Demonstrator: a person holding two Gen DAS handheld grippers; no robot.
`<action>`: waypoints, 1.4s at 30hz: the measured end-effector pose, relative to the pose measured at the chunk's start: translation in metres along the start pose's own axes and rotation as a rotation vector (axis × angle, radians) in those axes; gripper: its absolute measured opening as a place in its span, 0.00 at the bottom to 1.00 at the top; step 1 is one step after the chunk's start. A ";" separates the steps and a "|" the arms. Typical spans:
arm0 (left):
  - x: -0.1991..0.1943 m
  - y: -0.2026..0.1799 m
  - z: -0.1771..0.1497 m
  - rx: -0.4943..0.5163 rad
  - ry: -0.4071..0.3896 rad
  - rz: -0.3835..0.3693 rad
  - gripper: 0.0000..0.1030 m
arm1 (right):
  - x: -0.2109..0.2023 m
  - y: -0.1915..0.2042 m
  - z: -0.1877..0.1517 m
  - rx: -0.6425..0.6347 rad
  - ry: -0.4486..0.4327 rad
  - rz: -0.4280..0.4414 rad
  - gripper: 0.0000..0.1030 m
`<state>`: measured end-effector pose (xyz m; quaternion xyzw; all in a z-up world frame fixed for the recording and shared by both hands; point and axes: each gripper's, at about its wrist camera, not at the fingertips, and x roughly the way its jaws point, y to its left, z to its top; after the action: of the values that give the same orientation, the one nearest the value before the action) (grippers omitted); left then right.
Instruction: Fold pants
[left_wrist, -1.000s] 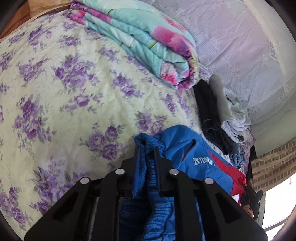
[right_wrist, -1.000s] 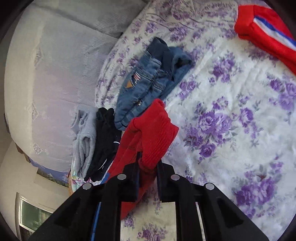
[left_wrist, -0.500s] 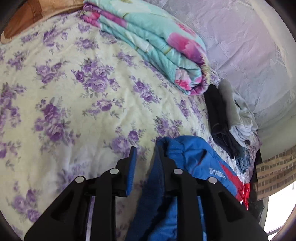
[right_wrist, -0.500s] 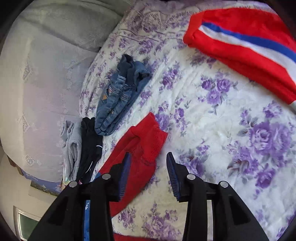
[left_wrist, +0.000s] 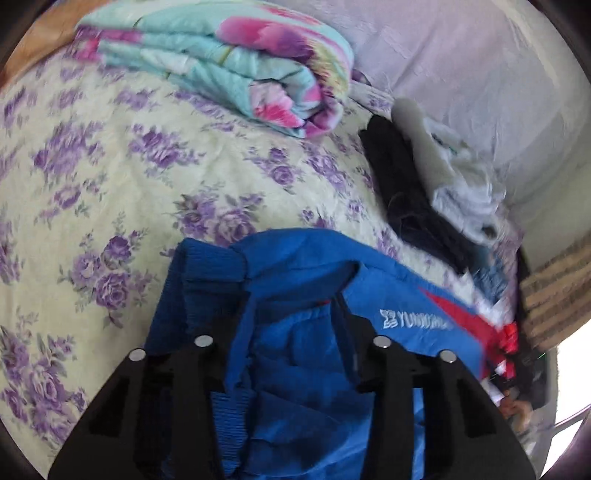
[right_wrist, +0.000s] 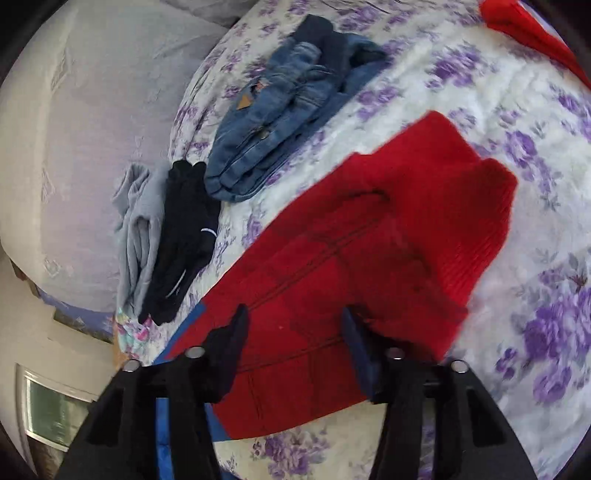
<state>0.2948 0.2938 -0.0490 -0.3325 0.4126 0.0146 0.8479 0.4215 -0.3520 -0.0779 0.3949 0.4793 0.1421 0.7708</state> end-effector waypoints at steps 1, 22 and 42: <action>-0.004 0.006 0.003 -0.039 0.004 -0.030 0.39 | -0.010 -0.001 0.000 0.014 -0.024 -0.003 0.36; -0.131 0.002 -0.120 0.142 -0.176 0.046 0.79 | -0.158 0.019 -0.103 -0.277 -0.186 -0.007 0.77; -0.066 0.035 -0.008 0.100 -0.081 0.191 0.83 | -0.140 -0.047 -0.034 0.000 -0.168 0.040 0.80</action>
<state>0.2358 0.3328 -0.0246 -0.2481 0.4080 0.0884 0.8742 0.3148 -0.4499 -0.0325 0.4152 0.4049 0.1238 0.8052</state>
